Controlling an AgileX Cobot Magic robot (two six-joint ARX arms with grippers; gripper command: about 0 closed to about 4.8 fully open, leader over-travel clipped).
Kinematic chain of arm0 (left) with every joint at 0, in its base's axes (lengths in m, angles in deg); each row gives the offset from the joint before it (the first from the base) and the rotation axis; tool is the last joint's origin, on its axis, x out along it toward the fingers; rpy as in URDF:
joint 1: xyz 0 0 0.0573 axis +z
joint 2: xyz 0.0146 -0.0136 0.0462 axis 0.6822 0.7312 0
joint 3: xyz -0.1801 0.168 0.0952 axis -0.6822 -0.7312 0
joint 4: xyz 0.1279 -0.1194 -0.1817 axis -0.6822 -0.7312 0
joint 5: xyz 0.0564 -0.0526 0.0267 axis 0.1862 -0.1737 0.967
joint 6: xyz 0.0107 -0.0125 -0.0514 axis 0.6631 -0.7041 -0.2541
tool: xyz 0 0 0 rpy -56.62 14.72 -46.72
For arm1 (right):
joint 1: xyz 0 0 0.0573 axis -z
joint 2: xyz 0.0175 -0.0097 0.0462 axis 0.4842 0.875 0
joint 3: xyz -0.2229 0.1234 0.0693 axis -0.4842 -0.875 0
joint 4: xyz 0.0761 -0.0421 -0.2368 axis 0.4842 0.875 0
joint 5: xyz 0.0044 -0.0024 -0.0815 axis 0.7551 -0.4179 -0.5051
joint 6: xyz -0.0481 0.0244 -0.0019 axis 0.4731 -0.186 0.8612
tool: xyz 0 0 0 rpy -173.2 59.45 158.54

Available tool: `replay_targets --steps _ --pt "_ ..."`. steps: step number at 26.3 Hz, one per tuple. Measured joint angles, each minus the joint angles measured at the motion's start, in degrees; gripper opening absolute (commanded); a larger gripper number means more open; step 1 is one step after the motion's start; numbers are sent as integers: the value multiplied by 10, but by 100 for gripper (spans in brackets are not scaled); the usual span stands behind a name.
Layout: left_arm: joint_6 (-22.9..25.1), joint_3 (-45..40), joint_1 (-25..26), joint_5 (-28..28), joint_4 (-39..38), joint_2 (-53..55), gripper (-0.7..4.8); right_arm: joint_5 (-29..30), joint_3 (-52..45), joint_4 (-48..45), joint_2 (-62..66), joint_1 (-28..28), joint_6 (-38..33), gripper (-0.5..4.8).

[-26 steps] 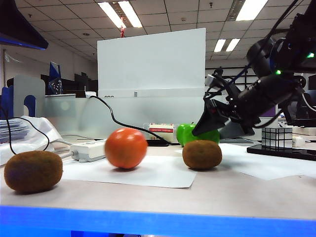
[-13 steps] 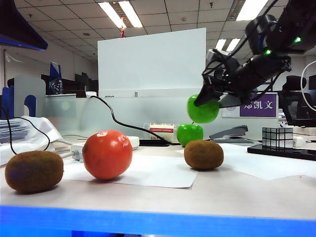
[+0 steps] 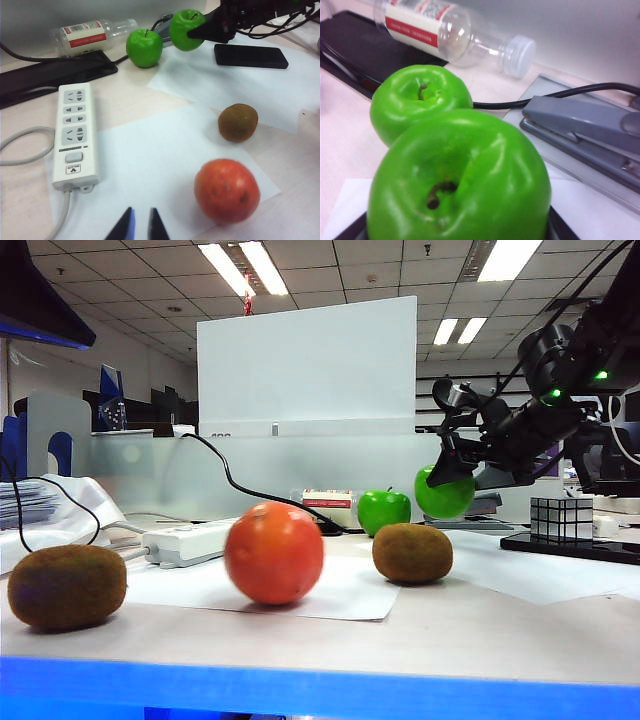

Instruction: Put the same fruits together.

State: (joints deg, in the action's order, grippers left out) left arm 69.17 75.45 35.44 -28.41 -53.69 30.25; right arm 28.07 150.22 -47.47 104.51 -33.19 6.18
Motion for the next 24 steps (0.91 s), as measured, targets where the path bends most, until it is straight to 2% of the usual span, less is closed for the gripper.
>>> replay_targets --steps 13,14,17,18,21,22,24 --pt "0 0 0 0 -2 0 49 10 19 -5 33 -7 0 -2" --pt "0 0 0 0 -2 0 50 10 18 -1 37 -7 0 26" --pt "0 0 0 0 -2 0 59 10 18 3 45 -8 0 250" --pt "0 0 0 0 -2 0 59 10 18 3 45 -8 0 271" --pt "0 0 0 0 -2 0 61 10 19 1 45 -11 -2 276" --pt "0 0 0 0 -2 0 62 10 19 1 45 -11 -2 294" --pt "0 0 0 0 -2 0 62 10 19 1 45 -11 -2 379"
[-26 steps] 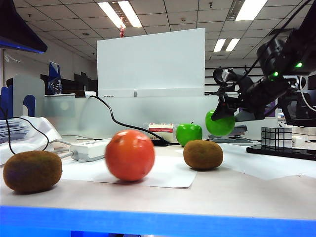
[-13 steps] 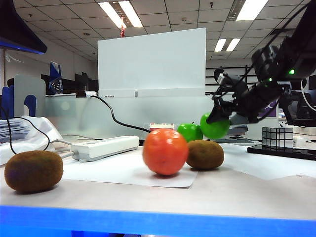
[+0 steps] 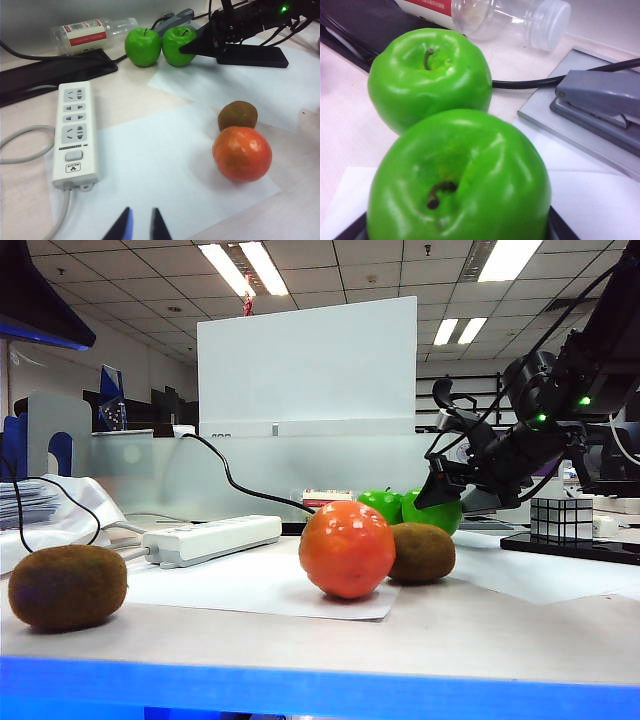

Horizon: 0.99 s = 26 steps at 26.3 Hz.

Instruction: Put the same fruits together.

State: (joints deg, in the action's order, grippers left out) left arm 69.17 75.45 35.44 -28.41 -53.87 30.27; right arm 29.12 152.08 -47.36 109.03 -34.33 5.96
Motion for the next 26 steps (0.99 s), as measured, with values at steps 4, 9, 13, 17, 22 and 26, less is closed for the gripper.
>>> replay_targets --steps 4,9,13,17,22,26 --pt "0 0 0 0 0 0 62 2 0 0 0 0 -12 476" --pt "0 0 0 0 0 0 62 1 0 -5 0 1 -17 479" --pt "0 0 0 -2 0 0 62 0 0 -5 0 1 -23 479" --pt "0 0 0 -37 0 0 99 -1 0 -7 0 1 -28 479" --pt "3 0 -15 -72 -6 18 125 -43 0 -11 -19 6 -47 479" --pt "23 0 -56 -76 -26 54 275 -37 0 -42 -58 25 -65 479"
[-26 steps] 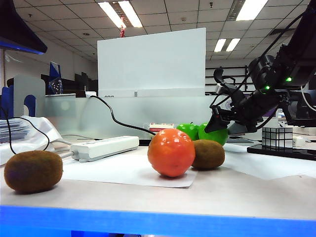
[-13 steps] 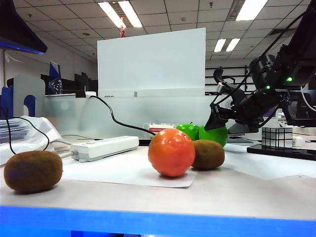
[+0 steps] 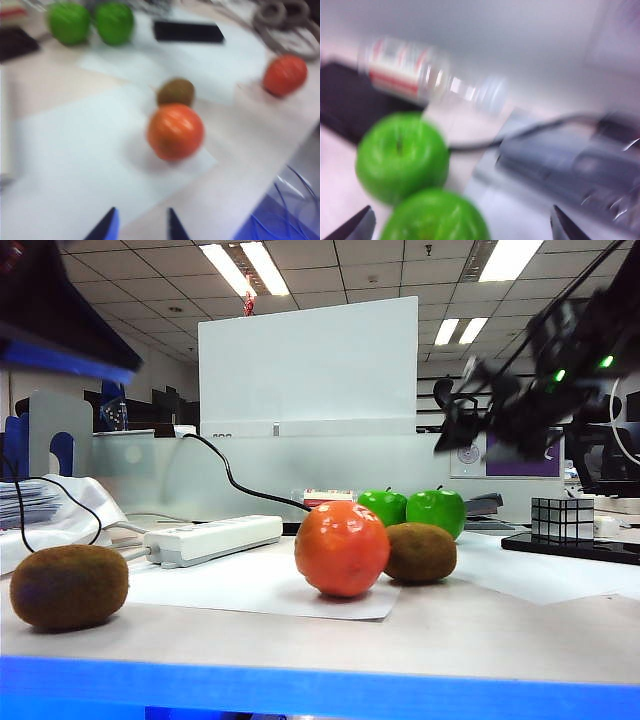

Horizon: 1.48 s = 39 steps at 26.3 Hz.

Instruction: Put the same fruits together.

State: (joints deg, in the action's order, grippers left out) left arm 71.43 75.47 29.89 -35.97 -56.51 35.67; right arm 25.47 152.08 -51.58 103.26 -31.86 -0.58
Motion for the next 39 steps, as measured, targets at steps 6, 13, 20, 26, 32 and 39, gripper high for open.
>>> replay_targets --steps 6,13,20,26,32,39 --pt "5 0 -82 32 33 69 479 29 2 -11 -48 6 -6 479" --pt "2 0 -126 78 103 137 479 59 2 35 -89 5 -7 479" --pt "-1 1 -159 77 228 202 479 126 0 94 -167 5 -8 479" --pt "-10 2 -172 37 295 273 479 155 0 133 -242 5 -11 479" --pt "-11 3 -218 47 362 333 479 199 0 326 -295 -2 32 479" --pt "-12 9 -225 103 368 351 479 110 0 676 -398 -3 170 479"
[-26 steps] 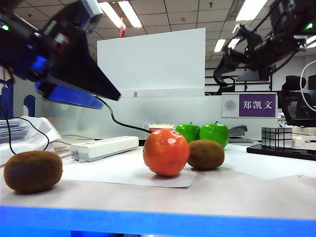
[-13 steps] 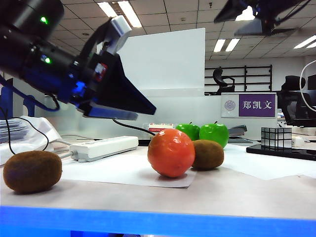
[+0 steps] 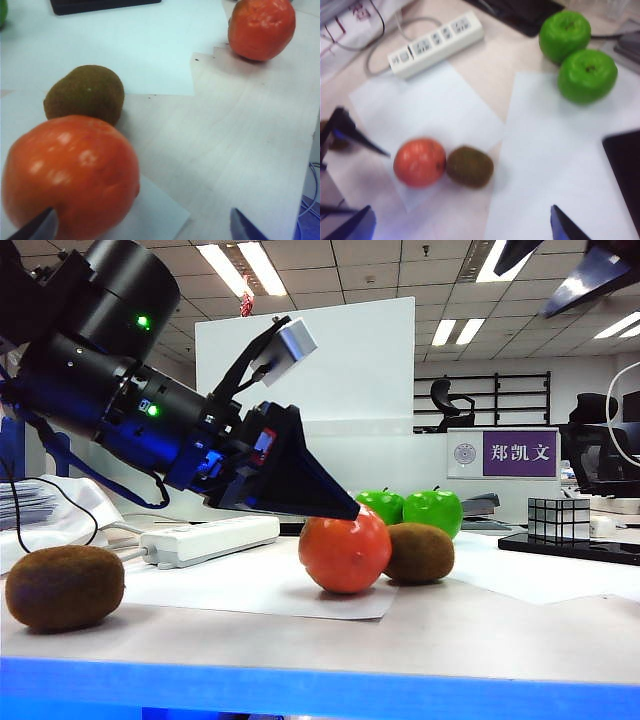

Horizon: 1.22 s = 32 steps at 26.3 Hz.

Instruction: Put the same fruits together.

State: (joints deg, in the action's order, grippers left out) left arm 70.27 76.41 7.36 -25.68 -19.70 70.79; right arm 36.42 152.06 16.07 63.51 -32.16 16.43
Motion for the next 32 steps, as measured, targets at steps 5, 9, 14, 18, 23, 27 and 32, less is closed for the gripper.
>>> replay_targets --steps 5,9,14,18,23,27,32 --pt "2 7 0 7 10 25 479 -35 0 117 -88 -1 5 479" --pt "2 14 0 16 42 37 479 -50 -7 208 -120 -1 5 479" --pt "0 17 -2 47 110 74 479 -49 -9 239 -149 -49 4 479" --pt "0 19 -3 64 115 102 479 -60 -10 241 -152 -69 -1 479" --pt "0 20 -8 84 139 128 479 -61 -10 238 -153 -71 -3 479" --pt "-1 28 -8 87 181 138 479 -61 -10 238 -153 -71 -6 479" --pt "-1 36 -8 87 189 138 479 -61 -10 238 -153 -71 -7 479"
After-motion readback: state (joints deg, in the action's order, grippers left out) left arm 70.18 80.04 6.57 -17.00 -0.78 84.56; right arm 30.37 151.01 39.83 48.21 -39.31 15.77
